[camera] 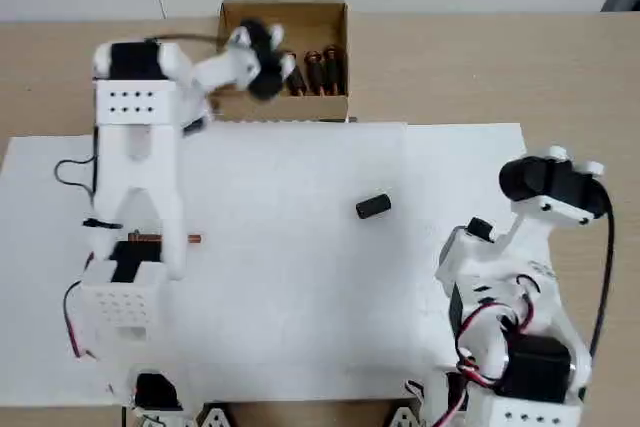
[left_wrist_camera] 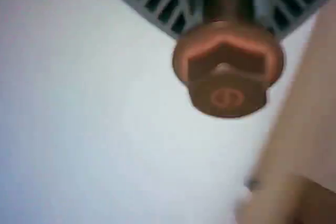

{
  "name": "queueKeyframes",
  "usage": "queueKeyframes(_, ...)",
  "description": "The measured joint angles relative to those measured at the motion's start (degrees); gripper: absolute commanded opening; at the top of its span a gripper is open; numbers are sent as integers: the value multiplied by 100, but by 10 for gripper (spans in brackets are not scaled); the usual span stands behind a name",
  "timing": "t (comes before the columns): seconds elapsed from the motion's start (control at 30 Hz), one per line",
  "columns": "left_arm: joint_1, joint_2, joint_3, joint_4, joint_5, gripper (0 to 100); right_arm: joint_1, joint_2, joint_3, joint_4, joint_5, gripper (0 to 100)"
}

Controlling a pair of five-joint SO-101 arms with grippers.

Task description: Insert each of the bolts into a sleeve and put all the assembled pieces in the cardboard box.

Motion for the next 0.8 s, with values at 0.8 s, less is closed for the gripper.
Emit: queueKeyframes(0.8,1846,-3815,-193,62,4905,5,-1327,-1196,88,413,1398,2)
